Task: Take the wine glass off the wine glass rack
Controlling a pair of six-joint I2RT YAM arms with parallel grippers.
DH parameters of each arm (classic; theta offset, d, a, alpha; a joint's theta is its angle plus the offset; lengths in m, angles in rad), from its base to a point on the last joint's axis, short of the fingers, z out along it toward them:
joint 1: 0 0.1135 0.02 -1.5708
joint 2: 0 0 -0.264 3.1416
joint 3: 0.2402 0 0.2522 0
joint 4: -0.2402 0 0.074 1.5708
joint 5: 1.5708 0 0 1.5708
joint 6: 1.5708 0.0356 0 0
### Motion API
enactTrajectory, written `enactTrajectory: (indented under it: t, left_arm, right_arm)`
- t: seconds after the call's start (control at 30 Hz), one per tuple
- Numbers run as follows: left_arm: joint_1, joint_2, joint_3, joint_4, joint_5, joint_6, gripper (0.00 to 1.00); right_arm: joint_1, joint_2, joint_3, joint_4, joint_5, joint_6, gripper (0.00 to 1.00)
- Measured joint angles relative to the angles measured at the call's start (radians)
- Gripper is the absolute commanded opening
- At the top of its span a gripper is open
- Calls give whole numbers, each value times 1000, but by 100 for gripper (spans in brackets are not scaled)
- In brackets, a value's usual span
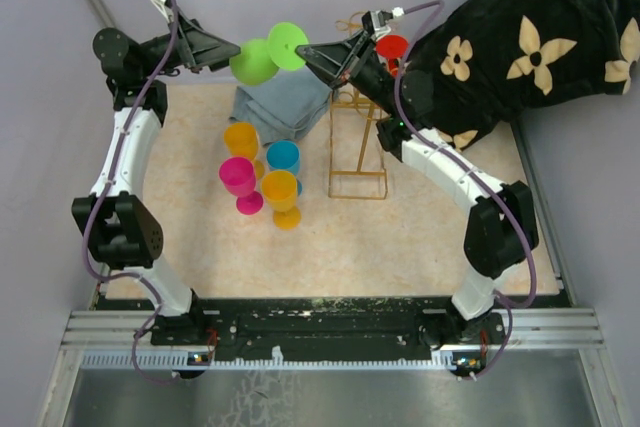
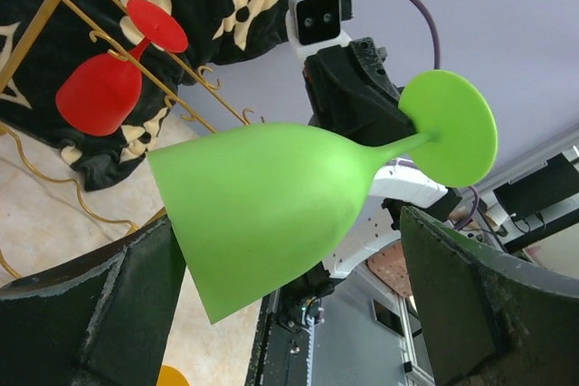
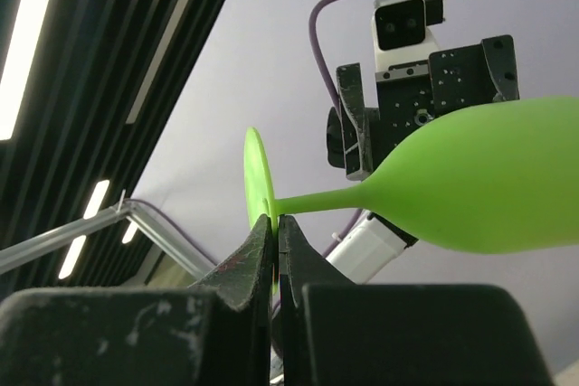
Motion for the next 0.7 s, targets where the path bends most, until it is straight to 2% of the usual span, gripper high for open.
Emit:
enactTrajectory:
  t: [0.13, 0.27, 0.5, 0.53, 0.63, 0.67, 0.7]
  left_arm:
    - [0, -27, -8, -4, -7, -3, 97]
    - [0, -91, -37, -6, -10, -4, 82]
    - [-1, -209, -63, -5, -7, -13, 46]
    - [-1, -221, -65, -6, -6, -13, 39]
    - [-1, -243, -72, -9, -2, -20, 6]
    - [-1, -247, -72, -6, -2, -29, 1]
    - [-1, -256, -72, -3, -2, -40, 0]
  right_arm:
    - [0, 14, -14, 55, 2, 29, 0]
    - [0, 14, -14, 132, 1, 60, 0]
    - [0, 16, -14, 246, 2, 113, 0]
    - [0, 16, -14, 254, 2, 119, 0]
    - [0, 16, -14, 282, 4, 136, 0]
    - [-4, 18, -16, 279, 13, 138, 0]
    - [-13, 23, -19, 274, 19, 140, 0]
